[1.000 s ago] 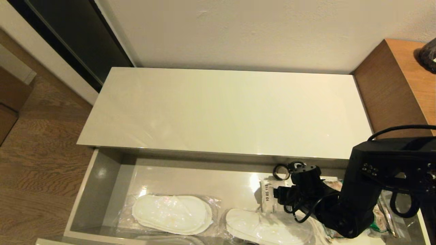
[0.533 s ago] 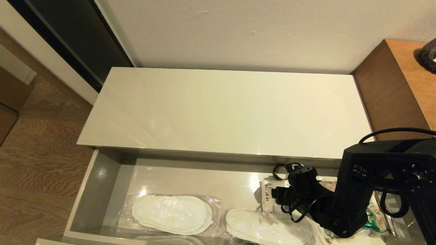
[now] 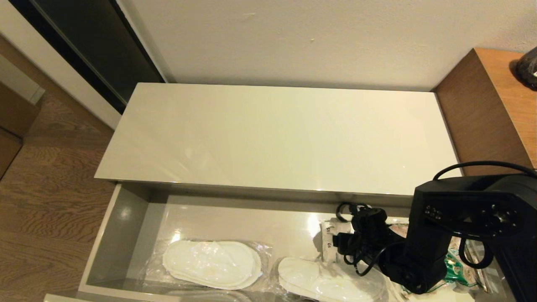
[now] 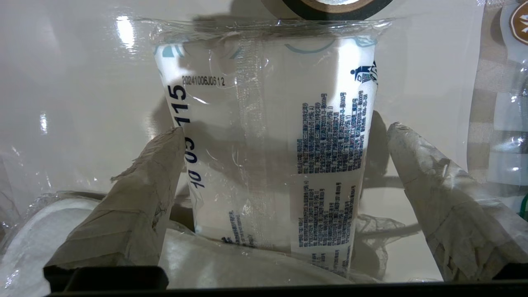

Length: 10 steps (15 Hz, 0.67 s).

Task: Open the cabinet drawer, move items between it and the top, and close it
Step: Take out the tissue from the drawer

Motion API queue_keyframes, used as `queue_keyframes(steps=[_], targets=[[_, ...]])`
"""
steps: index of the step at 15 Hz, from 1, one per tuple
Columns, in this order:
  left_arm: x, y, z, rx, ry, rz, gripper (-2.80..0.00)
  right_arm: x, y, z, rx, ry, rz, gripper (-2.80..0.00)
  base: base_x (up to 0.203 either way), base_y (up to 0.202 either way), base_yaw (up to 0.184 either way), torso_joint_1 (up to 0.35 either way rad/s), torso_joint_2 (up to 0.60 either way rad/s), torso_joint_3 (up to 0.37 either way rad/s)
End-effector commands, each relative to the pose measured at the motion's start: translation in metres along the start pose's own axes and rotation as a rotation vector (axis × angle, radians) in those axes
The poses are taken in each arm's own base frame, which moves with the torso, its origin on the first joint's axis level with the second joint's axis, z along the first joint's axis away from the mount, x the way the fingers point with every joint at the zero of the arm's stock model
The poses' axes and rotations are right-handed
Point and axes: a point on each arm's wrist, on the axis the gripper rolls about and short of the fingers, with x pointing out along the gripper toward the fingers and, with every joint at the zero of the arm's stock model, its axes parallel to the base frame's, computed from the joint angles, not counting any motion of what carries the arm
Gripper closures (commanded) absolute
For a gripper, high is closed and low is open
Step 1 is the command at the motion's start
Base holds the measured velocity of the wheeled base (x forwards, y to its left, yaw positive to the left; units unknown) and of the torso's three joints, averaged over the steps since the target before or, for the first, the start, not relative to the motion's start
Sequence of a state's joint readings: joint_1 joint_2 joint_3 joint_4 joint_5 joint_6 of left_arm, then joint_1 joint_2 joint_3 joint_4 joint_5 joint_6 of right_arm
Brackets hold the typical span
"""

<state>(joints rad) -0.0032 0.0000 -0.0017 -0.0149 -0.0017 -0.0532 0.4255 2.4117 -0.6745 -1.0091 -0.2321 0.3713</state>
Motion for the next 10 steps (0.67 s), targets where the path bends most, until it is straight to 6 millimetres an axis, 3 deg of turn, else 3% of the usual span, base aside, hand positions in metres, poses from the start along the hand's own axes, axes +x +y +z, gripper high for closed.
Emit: queue_keyframes(steps=[1,10], targets=[[0.0000,0.0000,0.0000,0.000,0.000,0.000,0.00,0.0030,-0.0006,-0.0028,0.001,0.001,-0.002,-2.80,0.000,0.000,0.000,0.000,0.00,0.000],[0.0000,0.0000,0.0000,0.000,0.000,0.000,0.00,0.0059,-0.0010,-0.0058,0.000,0.008,-0.005,-2.80,0.000,0.000,0.000,0.000,0.00,0.000]])
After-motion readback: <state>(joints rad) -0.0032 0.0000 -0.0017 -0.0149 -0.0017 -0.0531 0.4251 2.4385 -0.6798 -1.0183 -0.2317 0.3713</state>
